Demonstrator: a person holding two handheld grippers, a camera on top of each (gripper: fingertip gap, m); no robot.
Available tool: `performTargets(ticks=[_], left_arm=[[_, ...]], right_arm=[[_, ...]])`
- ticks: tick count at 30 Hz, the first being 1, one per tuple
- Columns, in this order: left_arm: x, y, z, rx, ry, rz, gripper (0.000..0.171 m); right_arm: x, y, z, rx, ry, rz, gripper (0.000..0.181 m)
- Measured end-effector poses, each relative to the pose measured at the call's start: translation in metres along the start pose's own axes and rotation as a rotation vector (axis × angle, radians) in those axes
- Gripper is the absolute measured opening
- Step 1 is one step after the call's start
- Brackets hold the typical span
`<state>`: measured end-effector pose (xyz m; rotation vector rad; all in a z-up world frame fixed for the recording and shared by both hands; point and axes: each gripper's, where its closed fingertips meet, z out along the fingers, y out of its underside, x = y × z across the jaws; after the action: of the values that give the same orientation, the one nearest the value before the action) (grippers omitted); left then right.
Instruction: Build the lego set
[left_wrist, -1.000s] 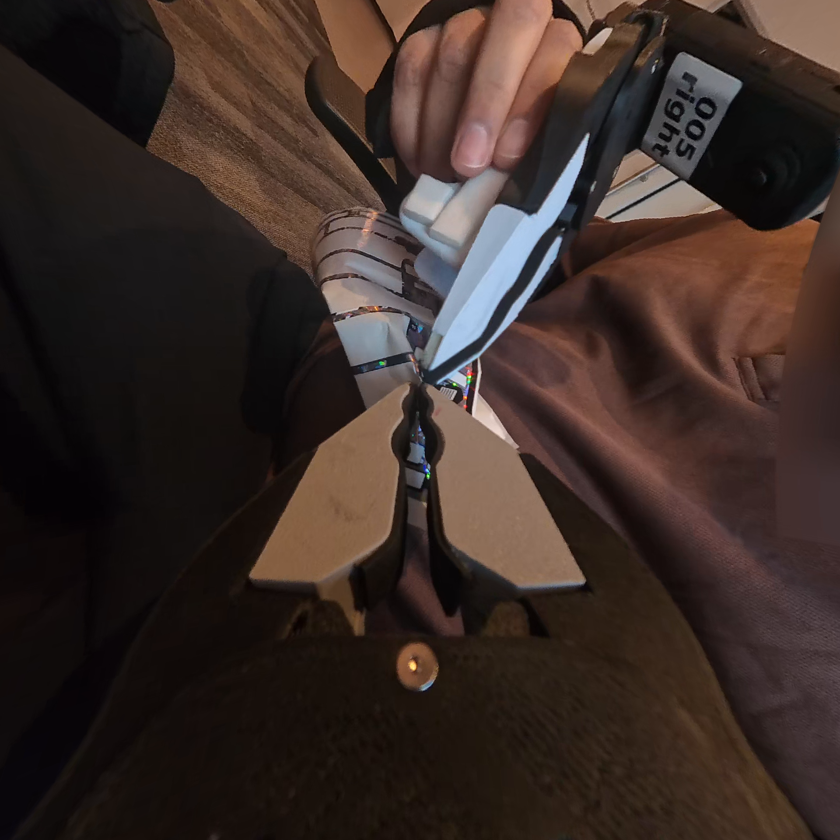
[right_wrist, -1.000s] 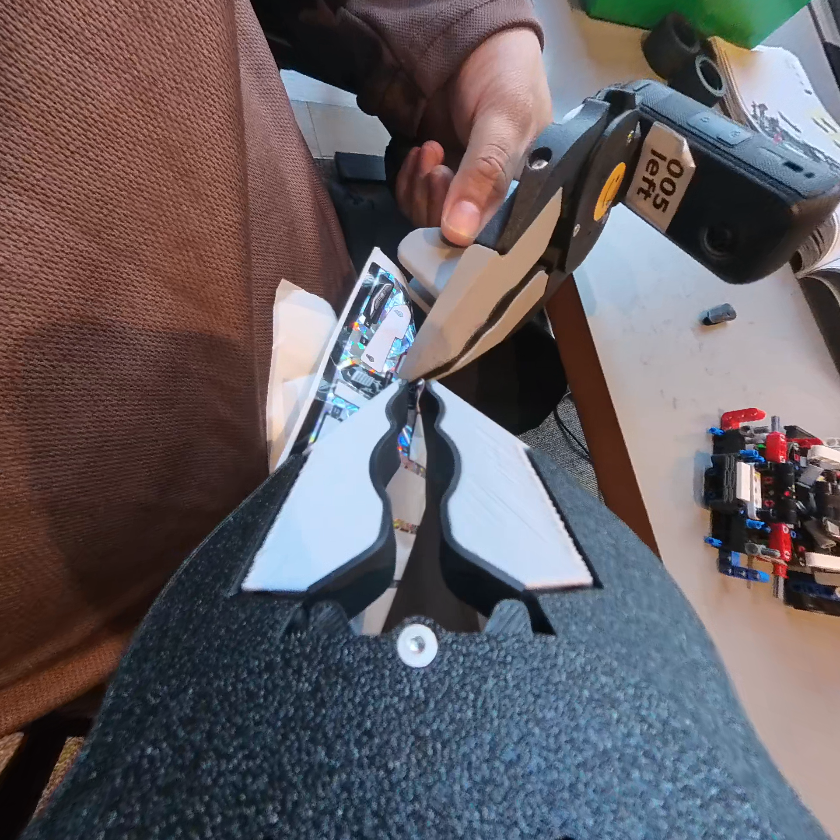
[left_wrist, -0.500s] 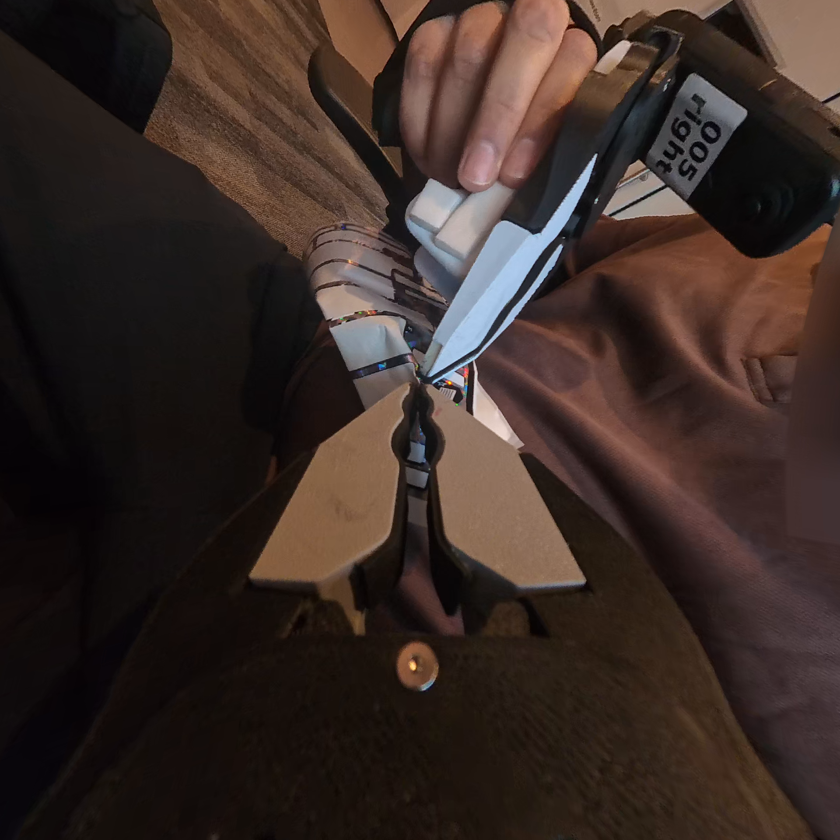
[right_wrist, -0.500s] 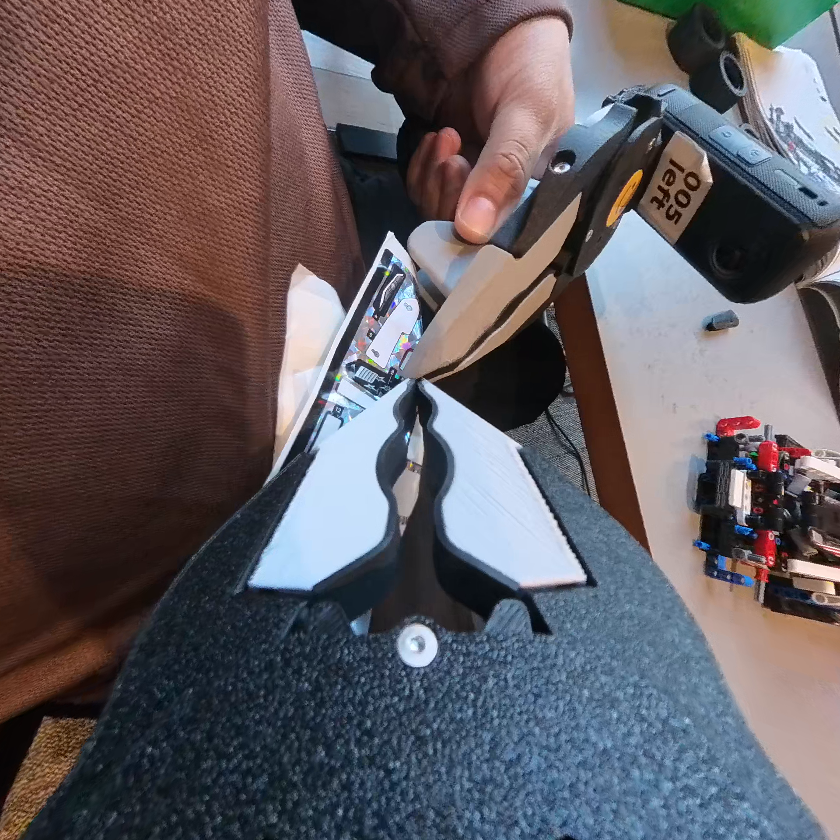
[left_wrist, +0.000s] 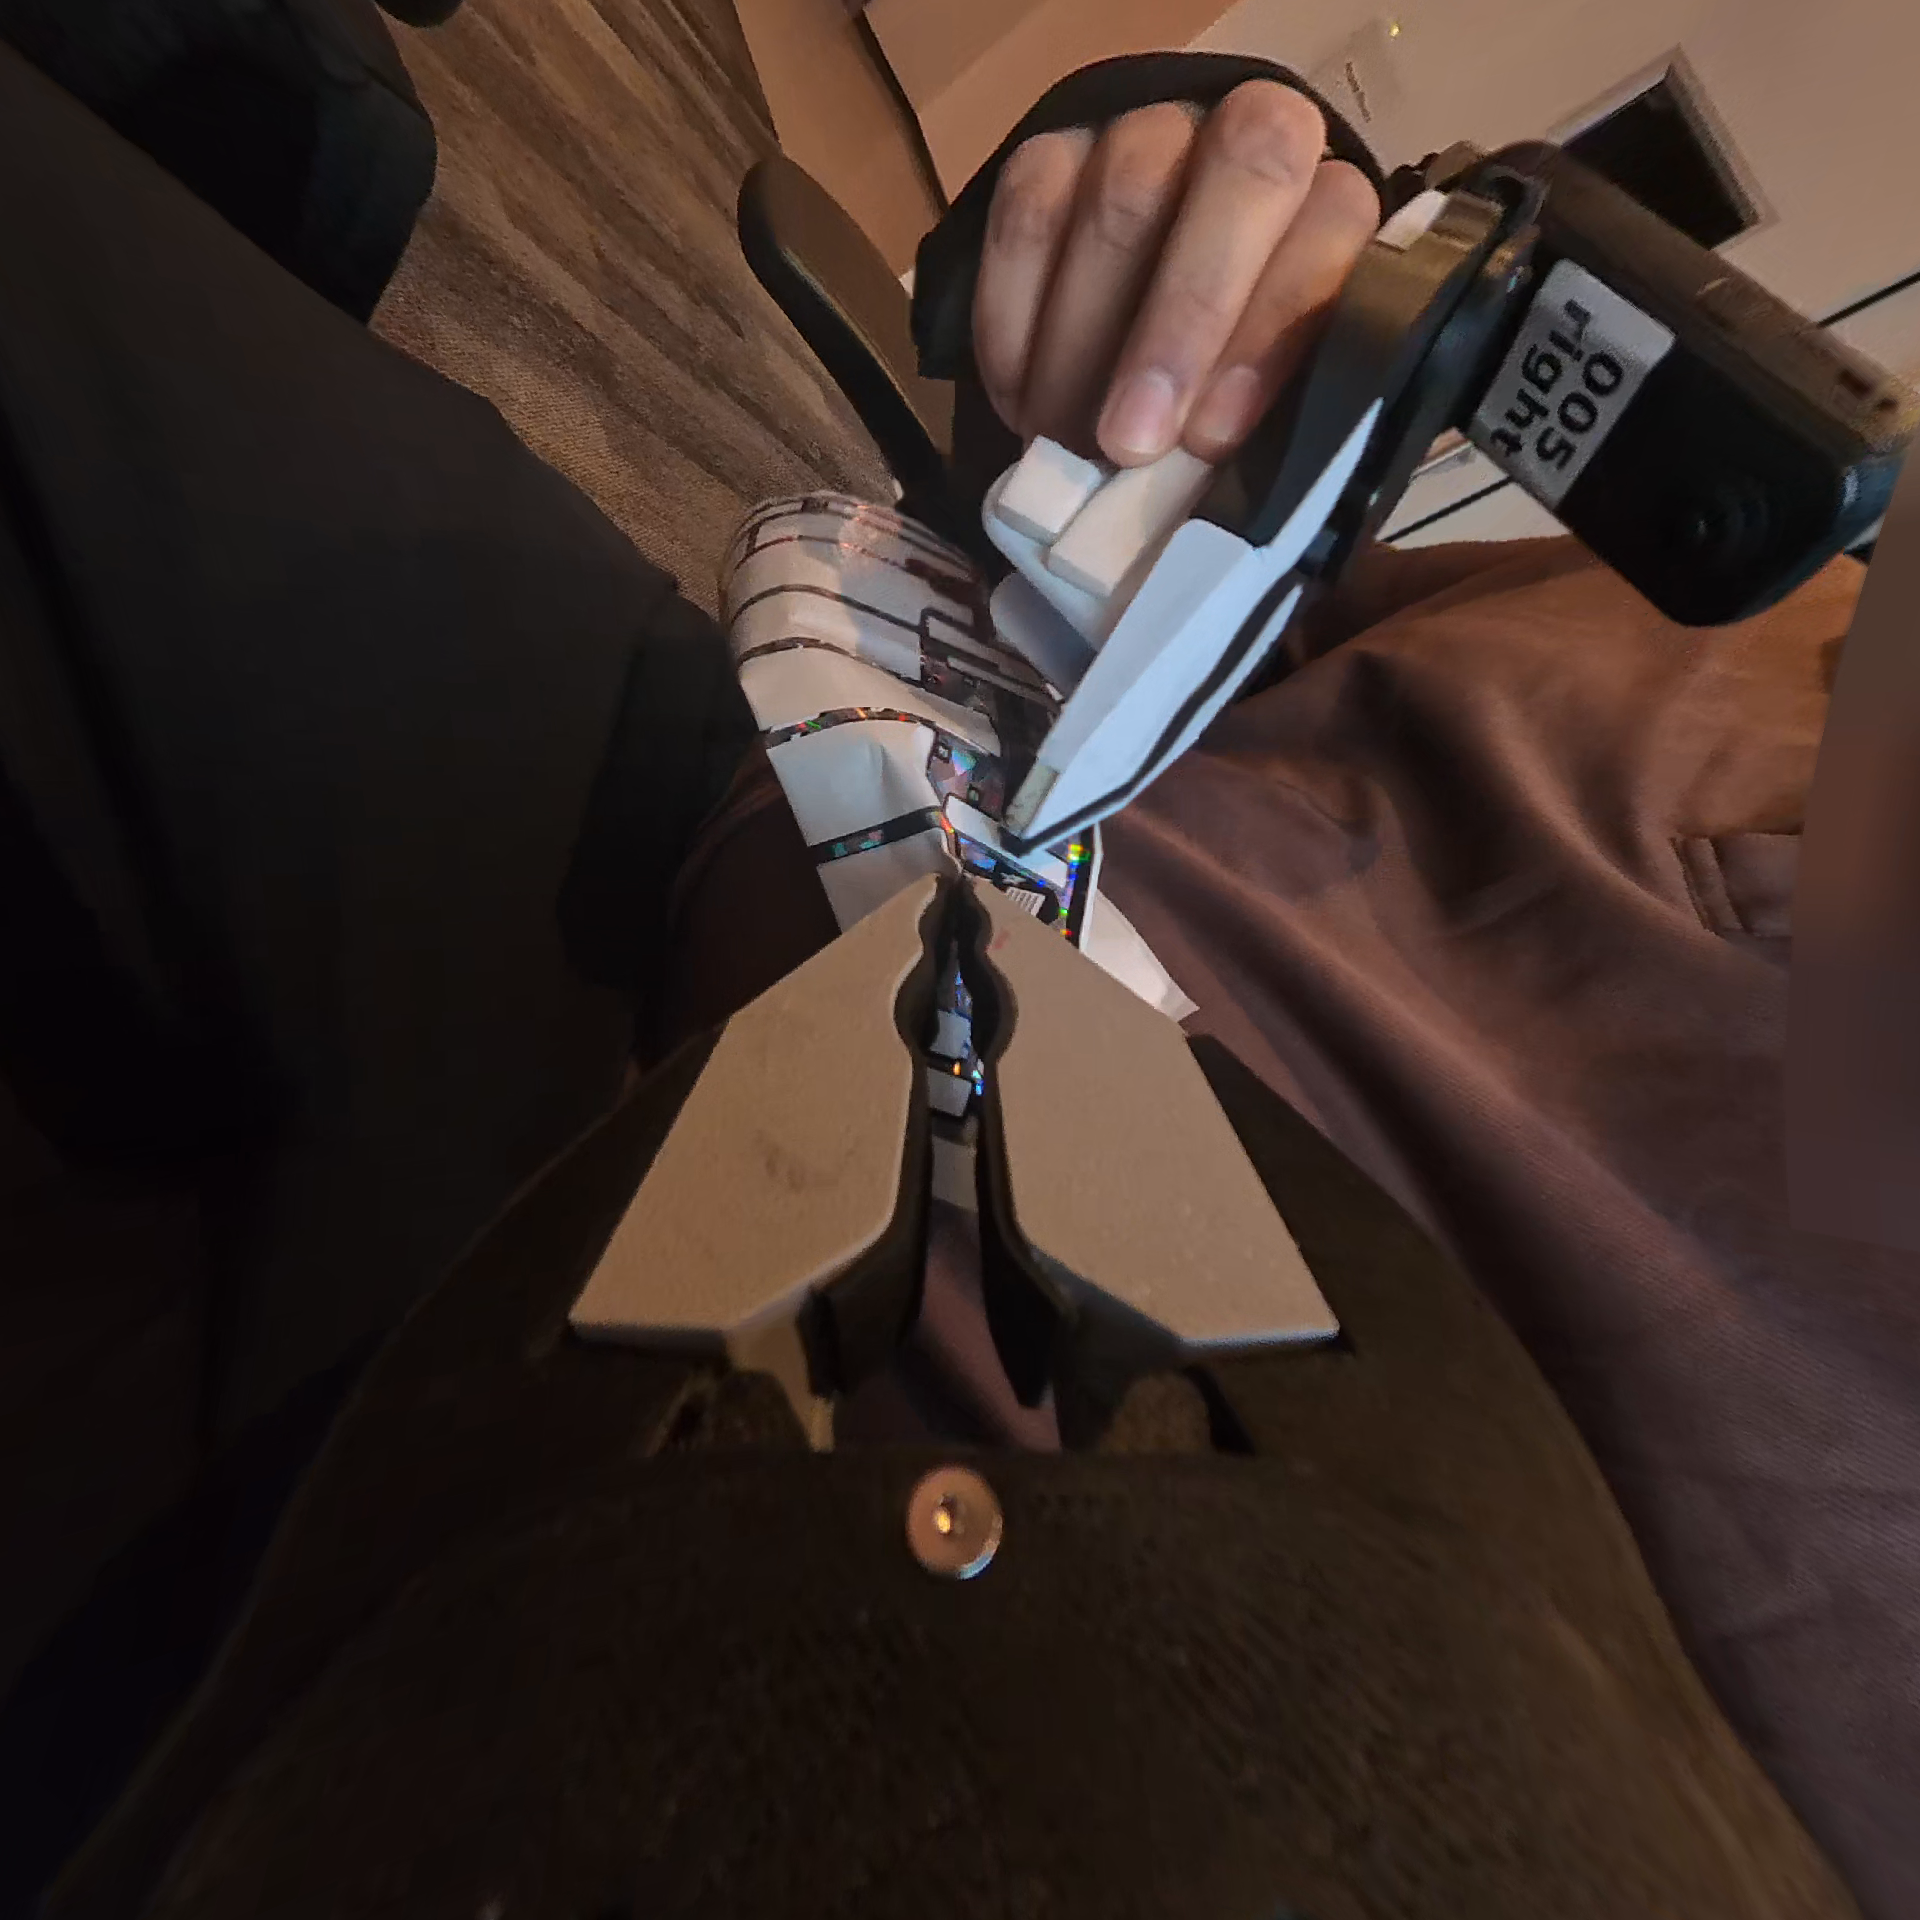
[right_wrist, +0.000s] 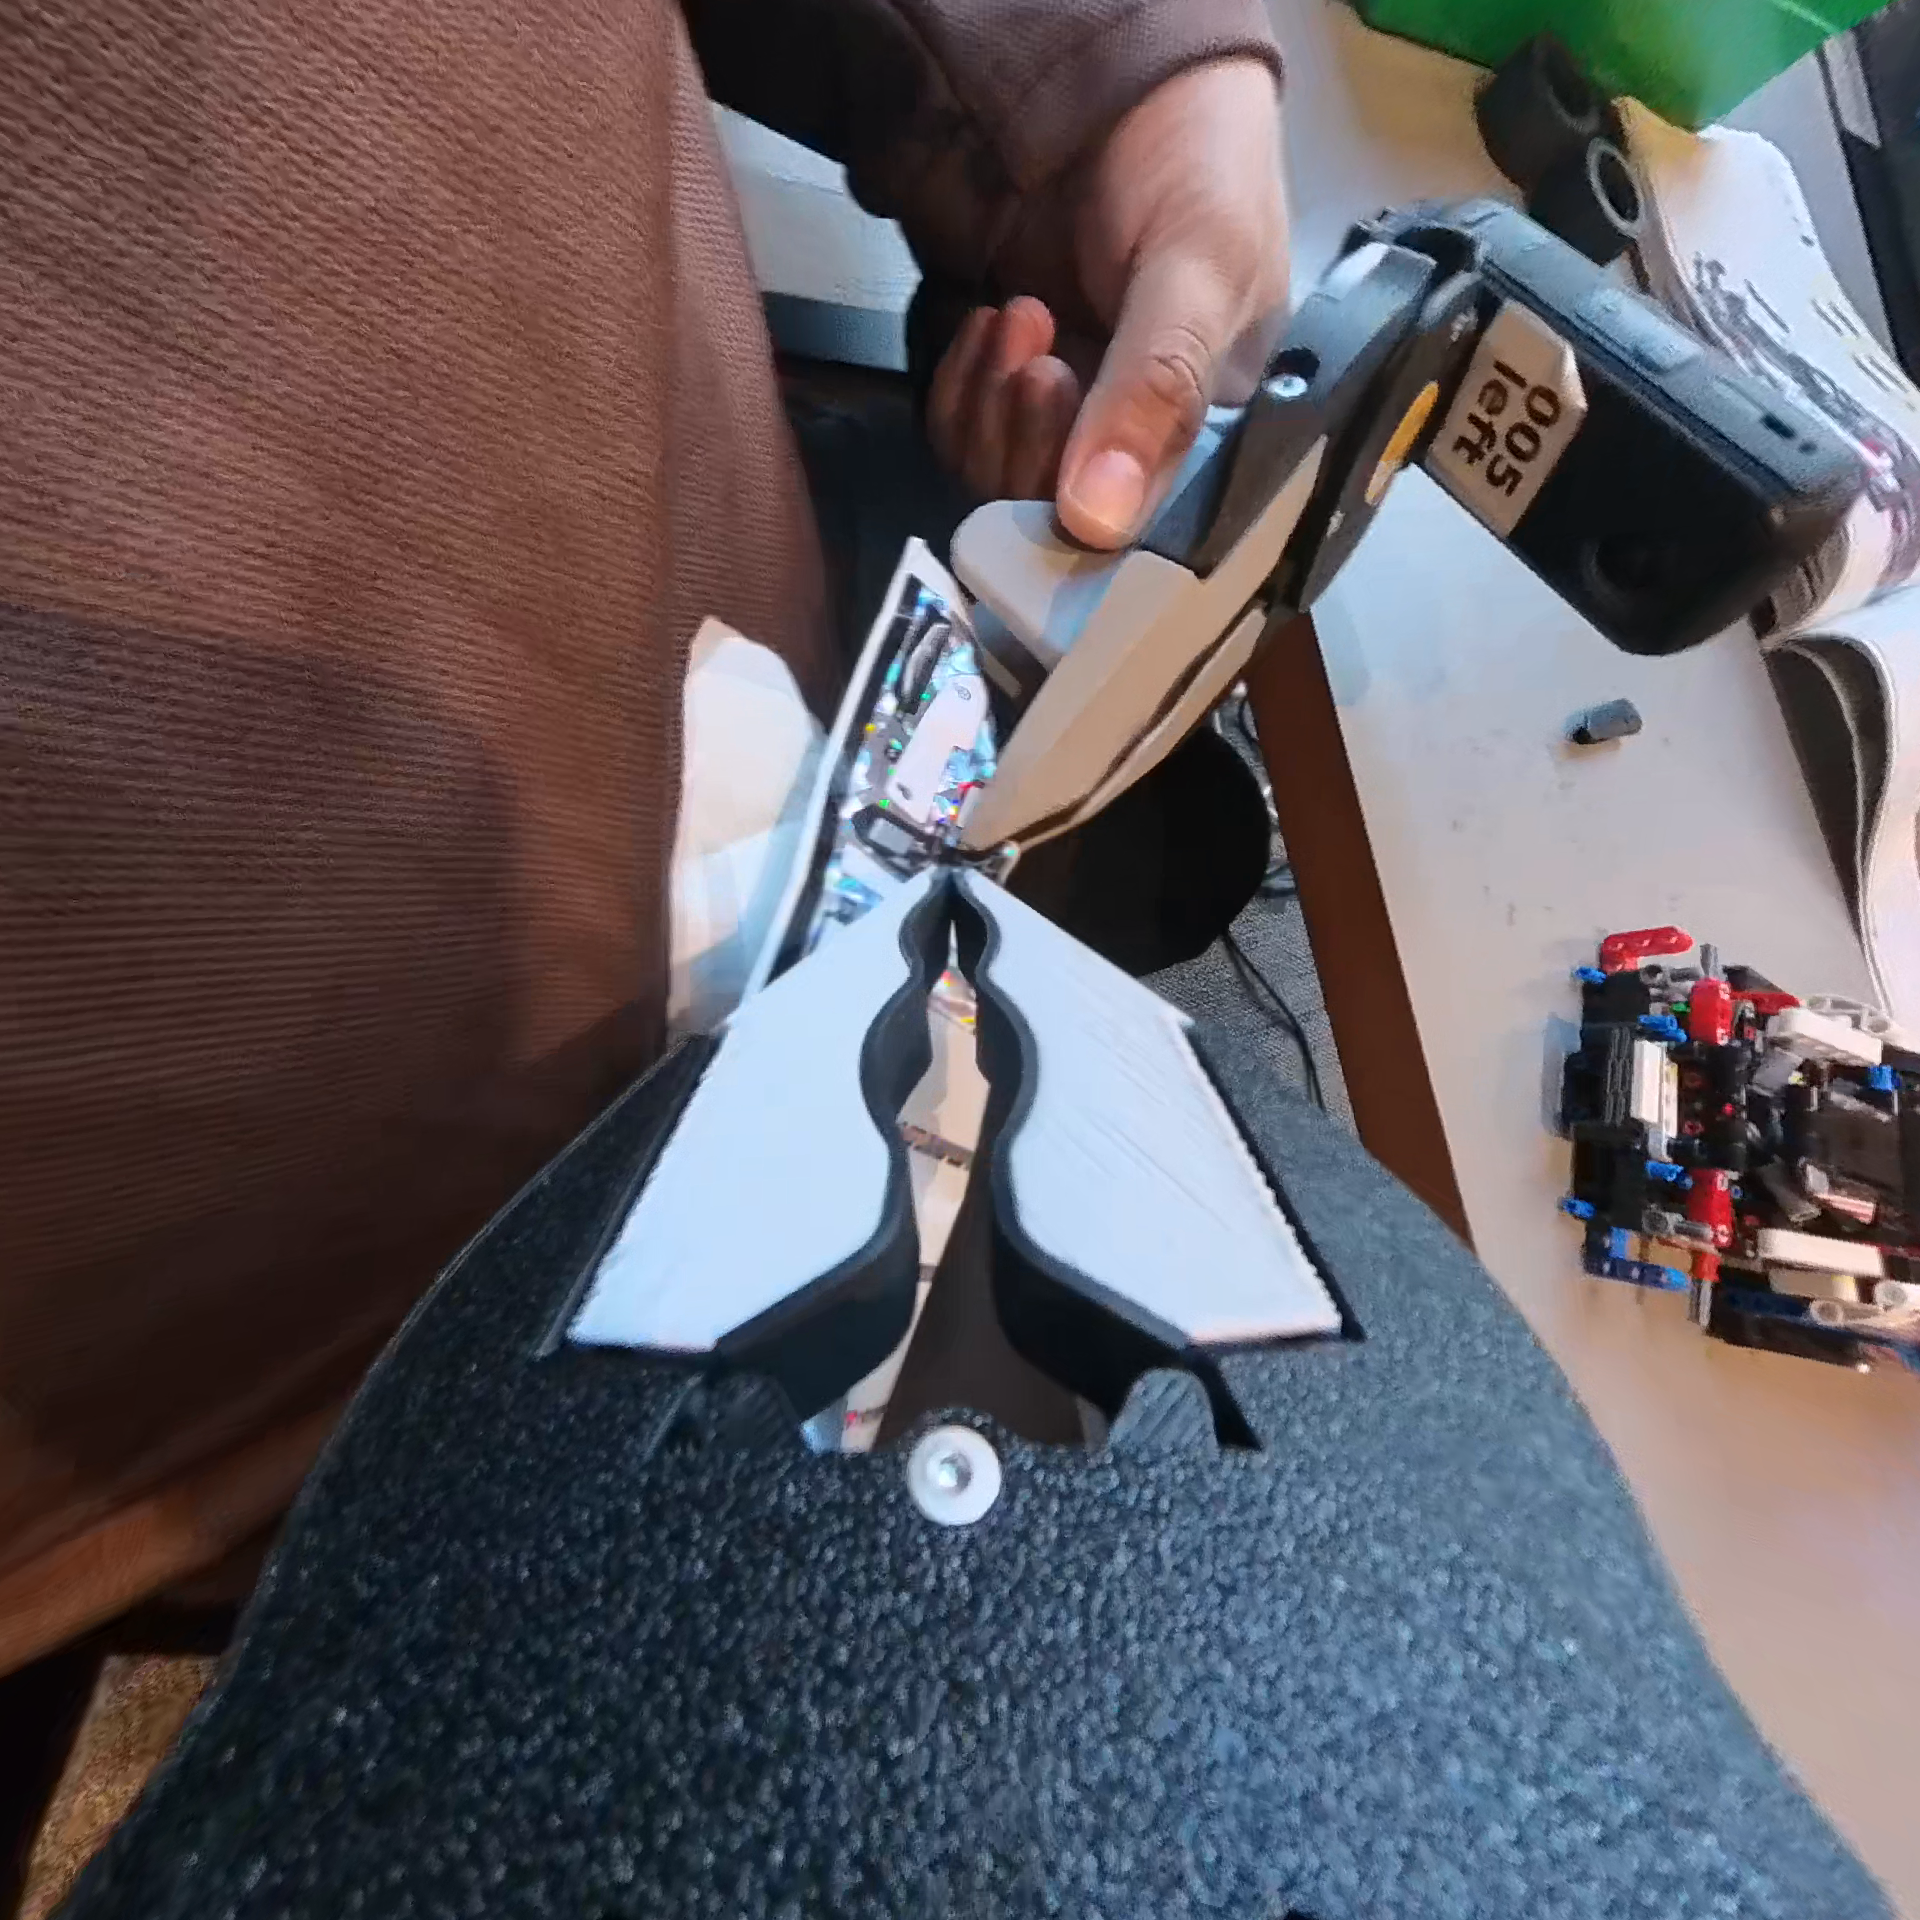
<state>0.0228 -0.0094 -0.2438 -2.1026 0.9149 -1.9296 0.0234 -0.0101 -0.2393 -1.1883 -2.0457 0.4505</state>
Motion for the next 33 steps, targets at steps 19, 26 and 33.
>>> performTargets(ticks=[19, 26, 33], left_arm=[[0.005, 0.001, 0.005, -0.025, -0.003, 0.029, 0.000], [0.005, 0.002, 0.005, -0.039, -0.050, 0.062, 0.000], [0.007, 0.002, 0.006, -0.006, -0.008, 0.013, 0.000]], right_arm=[[0.005, 0.000, 0.006, 0.023, -0.049, 0.095, 0.002], [0.003, 0.000, 0.007, 0.052, -0.085, 0.174, 0.000], [0.003, -0.002, 0.005, 0.021, 0.009, 0.043, 0.000]])
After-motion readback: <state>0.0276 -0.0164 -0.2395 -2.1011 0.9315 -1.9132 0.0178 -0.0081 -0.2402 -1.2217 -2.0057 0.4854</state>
